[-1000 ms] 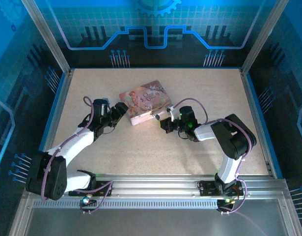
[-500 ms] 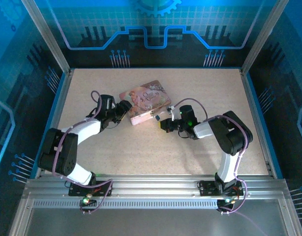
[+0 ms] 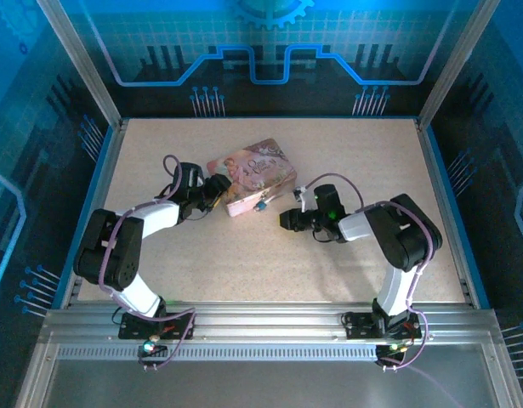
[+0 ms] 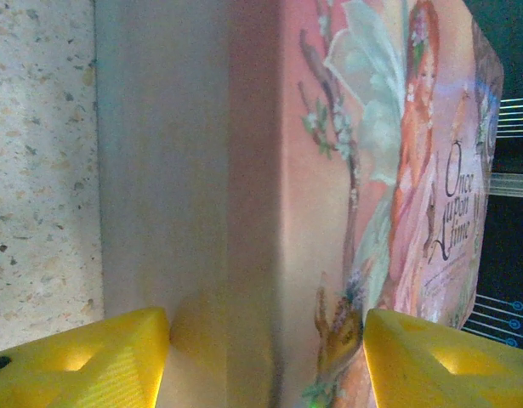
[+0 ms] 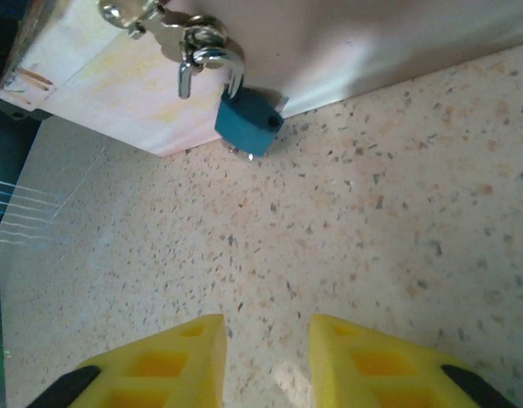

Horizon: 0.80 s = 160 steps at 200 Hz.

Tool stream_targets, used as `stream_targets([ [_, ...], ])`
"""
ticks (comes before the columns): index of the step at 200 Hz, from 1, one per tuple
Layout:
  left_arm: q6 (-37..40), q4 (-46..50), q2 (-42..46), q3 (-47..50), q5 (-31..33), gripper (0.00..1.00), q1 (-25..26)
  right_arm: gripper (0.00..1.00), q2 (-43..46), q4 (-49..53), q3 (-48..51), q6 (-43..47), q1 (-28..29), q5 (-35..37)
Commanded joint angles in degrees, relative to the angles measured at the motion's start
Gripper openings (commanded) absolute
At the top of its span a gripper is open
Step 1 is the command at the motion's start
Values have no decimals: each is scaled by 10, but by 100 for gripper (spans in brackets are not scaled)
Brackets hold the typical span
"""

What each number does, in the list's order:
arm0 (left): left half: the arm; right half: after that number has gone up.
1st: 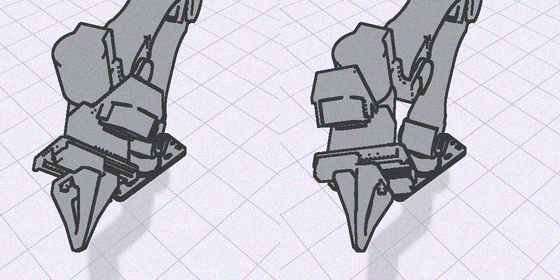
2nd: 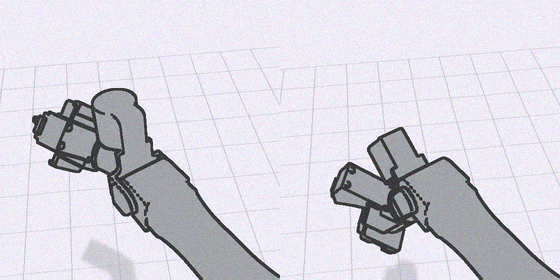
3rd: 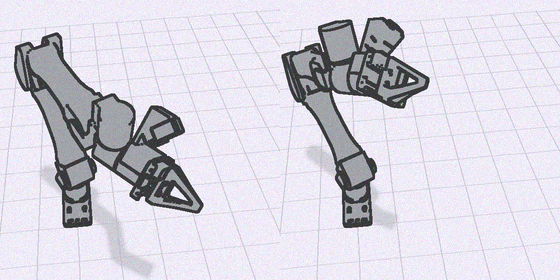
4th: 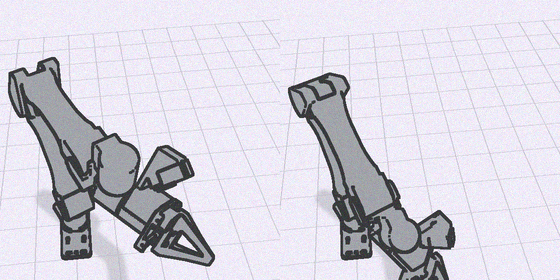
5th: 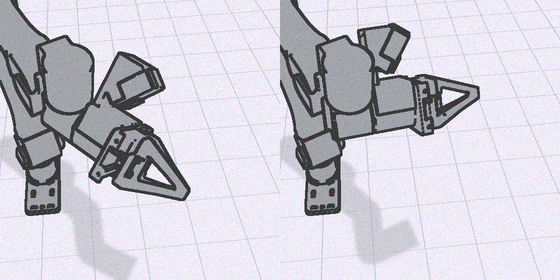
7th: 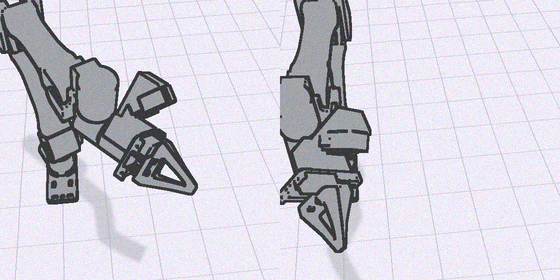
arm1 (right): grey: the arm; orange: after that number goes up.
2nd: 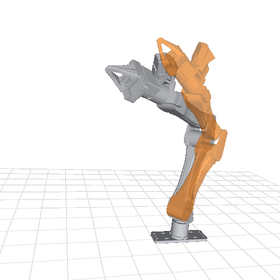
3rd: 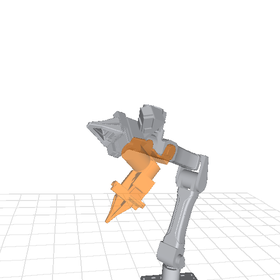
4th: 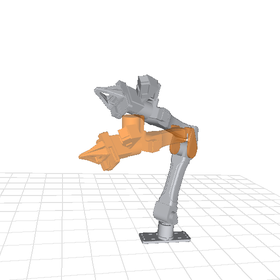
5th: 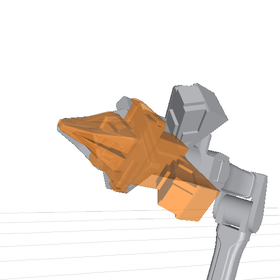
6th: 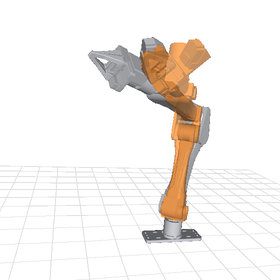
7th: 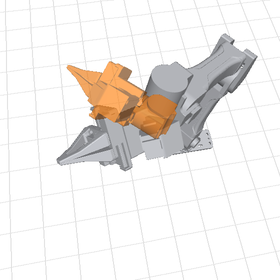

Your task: Unlock a padlock with a key

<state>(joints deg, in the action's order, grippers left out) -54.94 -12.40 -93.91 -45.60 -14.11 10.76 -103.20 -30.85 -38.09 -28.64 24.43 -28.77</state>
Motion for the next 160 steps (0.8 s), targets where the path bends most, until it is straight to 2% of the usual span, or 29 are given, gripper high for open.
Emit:
stream_targets([
  [1,16,-7,-14,-13,-13,62,-4,35,53,43,5,19,-14,2],
  [45,22,-3,-13,-4,-15,60,-1,49,68,52,-50,8,-49,-56],
  [98,26,4,-7,10,-11,59,5,64,7,83,-149,-4,-65,-48],
  [160,31,25,20,38,-4,58,29,72,-57,91,-224,7,-71,-59],
])
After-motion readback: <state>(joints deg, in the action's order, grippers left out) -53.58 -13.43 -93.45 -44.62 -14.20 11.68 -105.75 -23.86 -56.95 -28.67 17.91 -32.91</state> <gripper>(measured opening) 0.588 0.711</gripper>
